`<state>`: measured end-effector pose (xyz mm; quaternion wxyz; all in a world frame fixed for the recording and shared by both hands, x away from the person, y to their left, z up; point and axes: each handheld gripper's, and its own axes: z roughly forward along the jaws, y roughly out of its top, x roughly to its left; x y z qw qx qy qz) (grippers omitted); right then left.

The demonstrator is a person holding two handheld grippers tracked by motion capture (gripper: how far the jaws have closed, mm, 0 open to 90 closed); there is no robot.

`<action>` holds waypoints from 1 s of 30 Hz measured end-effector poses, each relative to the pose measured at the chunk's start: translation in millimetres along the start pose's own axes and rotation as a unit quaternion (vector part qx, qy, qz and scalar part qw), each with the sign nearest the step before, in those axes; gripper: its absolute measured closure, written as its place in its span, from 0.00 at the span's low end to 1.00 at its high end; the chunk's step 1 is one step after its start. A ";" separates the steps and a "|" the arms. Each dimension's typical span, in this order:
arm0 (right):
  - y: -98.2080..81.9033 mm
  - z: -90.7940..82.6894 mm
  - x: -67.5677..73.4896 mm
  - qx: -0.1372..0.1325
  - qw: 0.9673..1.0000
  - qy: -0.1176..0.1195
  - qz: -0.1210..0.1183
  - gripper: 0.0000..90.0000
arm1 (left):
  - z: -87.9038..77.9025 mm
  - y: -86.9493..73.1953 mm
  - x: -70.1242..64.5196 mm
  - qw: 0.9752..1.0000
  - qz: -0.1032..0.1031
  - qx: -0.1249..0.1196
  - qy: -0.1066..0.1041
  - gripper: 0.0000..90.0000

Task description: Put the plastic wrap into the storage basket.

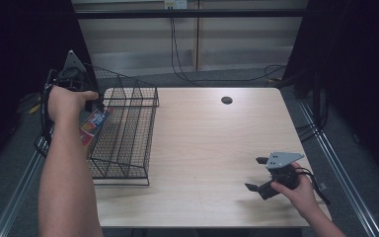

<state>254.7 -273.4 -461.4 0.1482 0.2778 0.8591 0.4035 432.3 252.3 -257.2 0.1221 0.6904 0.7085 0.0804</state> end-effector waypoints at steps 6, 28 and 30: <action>0.1 -1.4 -0.3 -0.002 1.000 -0.002 0.001 0.03 | 0.9 1.2 -11.5 1.000 0.017 -0.010 -0.016 0.15; -0.5 -2.7 -0.6 -0.002 1.000 -0.003 0.002 0.03 | 18.5 -8.2 -56.8 0.992 0.088 -0.027 -0.089 0.12; -0.5 -2.4 0.1 -0.002 1.000 -0.001 0.003 0.03 | 21.3 -9.9 -61.5 0.991 0.097 -0.029 -0.091 0.12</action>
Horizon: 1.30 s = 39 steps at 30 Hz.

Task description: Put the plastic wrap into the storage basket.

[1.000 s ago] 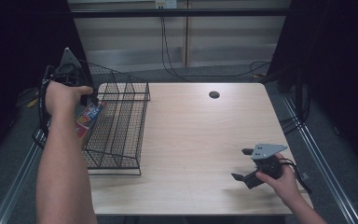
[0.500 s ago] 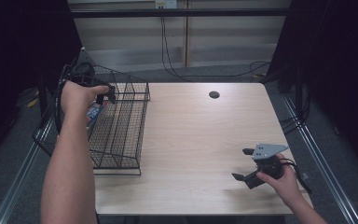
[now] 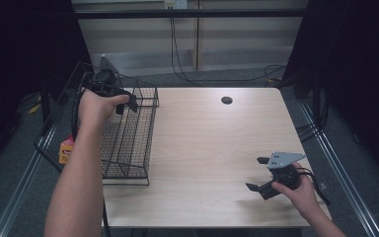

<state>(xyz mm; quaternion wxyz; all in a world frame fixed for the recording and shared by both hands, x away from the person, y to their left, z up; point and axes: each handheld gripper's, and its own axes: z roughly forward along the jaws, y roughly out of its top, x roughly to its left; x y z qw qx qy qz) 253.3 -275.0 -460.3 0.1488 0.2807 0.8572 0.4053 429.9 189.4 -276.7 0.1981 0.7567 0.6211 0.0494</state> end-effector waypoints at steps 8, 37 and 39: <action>-0.3 -0.7 -0.5 -0.001 1.000 -0.003 0.000 0.03 | 9.7 -4.1 -16.7 0.999 0.029 -0.003 -0.027 0.10; -0.8 0.9 -0.1 0.001 1.000 0.001 -0.004 0.03 | 48.6 -27.6 -76.9 0.986 0.135 -0.006 -0.095 0.09; -1.0 0.8 0.1 0.002 1.000 0.002 0.001 0.03 | 52.6 -30.2 -81.4 0.985 0.140 -0.004 -0.101 0.09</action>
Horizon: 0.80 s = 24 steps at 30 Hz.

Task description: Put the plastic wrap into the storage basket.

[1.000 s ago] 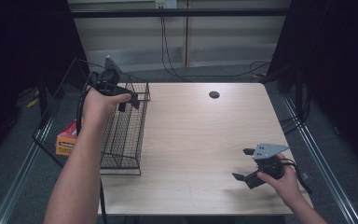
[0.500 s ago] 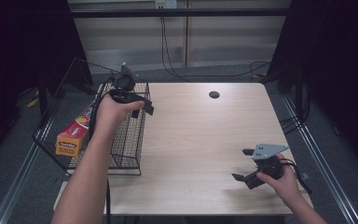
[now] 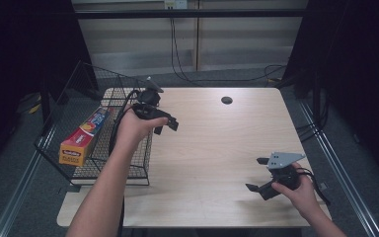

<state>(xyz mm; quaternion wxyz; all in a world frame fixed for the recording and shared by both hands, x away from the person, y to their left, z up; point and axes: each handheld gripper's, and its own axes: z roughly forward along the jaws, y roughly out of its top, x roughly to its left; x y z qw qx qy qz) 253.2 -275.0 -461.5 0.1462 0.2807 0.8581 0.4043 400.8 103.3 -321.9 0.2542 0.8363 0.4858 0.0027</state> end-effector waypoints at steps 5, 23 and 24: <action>-0.1 0.1 -0.1 0.000 1.000 0.001 0.000 0.03 | 8.7 -3.2 -7.5 1.000 0.008 -0.001 -0.008 0.09; -1.2 2.0 -0.1 0.005 1.000 0.000 -0.001 0.03 | 37.5 -23.1 -20.0 0.999 0.046 0.002 -0.026 0.09; -1.2 2.3 0.0 0.005 1.000 0.001 -0.002 0.03 | 39.7 -24.6 -21.0 0.998 0.049 0.000 -0.028 0.09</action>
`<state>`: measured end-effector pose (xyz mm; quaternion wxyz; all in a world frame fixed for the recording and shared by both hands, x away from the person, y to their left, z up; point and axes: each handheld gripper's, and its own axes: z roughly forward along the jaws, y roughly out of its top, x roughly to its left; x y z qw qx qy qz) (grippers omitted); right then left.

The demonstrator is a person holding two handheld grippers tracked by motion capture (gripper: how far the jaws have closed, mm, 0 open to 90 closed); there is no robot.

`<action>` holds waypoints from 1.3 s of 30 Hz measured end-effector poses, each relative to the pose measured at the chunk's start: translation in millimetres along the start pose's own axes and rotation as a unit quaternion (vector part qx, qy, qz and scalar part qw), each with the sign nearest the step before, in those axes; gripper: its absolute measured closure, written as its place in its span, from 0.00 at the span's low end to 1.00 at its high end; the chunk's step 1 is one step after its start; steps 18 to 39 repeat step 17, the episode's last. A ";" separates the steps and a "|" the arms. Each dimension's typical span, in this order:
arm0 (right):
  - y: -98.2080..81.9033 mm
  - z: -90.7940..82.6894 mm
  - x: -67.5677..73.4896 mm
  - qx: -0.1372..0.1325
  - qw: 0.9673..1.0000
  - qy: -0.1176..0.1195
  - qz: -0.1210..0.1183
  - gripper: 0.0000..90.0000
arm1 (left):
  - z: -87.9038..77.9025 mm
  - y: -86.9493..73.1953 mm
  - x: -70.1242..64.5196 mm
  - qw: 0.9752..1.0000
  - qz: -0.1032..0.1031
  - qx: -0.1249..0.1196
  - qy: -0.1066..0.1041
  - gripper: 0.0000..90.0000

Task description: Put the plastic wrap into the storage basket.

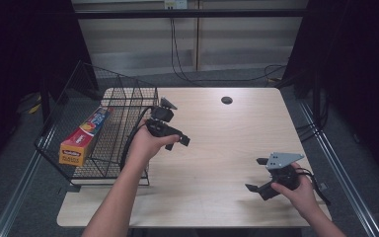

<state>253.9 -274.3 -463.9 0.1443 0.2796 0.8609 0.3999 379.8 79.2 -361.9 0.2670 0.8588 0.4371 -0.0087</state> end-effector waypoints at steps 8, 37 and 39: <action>-0.9 0.7 0.0 0.003 1.000 -0.002 -0.002 0.03 | 20.1 -10.6 -12.0 1.000 0.014 -0.001 -0.014 0.09; -2.5 4.2 0.2 0.014 1.000 0.001 -0.001 0.03 | 39.9 -28.2 -26.7 0.999 0.045 -0.005 -0.025 0.09; -2.5 4.2 0.2 0.014 1.000 0.001 -0.001 0.03 | 39.9 -28.2 -26.7 0.999 0.045 -0.005 -0.025 0.09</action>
